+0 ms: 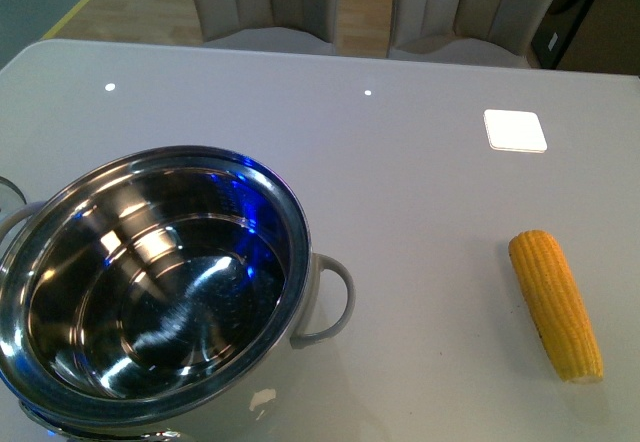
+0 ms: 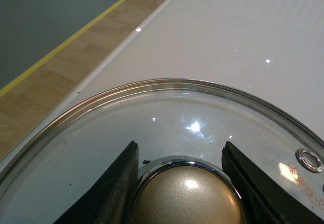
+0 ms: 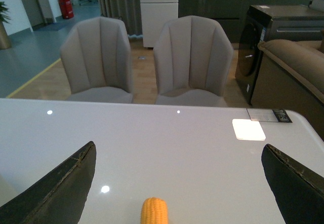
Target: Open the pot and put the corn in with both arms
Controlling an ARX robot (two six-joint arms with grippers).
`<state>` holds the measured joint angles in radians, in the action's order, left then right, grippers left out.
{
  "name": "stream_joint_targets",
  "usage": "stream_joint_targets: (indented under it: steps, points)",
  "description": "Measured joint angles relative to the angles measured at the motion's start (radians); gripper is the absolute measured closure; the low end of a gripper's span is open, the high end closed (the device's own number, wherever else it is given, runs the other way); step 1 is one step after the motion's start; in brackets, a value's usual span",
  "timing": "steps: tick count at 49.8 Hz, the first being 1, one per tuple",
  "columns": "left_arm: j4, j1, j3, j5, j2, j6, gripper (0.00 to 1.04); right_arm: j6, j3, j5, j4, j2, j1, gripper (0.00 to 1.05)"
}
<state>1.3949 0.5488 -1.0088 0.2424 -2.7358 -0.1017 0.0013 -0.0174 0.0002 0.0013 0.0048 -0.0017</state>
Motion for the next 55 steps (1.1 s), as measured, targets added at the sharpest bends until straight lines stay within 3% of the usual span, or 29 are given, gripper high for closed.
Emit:
stream_joint_targets:
  steps: [13, 25, 28, 36, 55]
  points:
    - [0.002, -0.002, 0.014, 0.000, 0.005, -0.001, 0.60, 0.000, 0.000, 0.000, 0.000, 0.000, 0.000, 0.09]
    - [0.000, -0.019, 0.092, 0.009, 0.052, 0.023, 0.12, 0.000, 0.000, 0.000, 0.000, 0.000, 0.000, 0.09]
    - [0.000, -0.019, 0.100, 0.010, 0.064, 0.024, 0.05, 0.000, 0.000, 0.000, 0.000, 0.000, 0.000, 0.09]
    - [-0.014, -0.010, 0.169, 0.028, 0.156, 0.063, 0.07, 0.000, 0.000, 0.000, 0.000, 0.000, 0.000, 0.09]
    - [-0.163, 0.020, 0.369, 0.079, 0.751, 0.211, 0.07, 0.000, 0.000, 0.000, 0.000, 0.000, 0.000, 0.09]
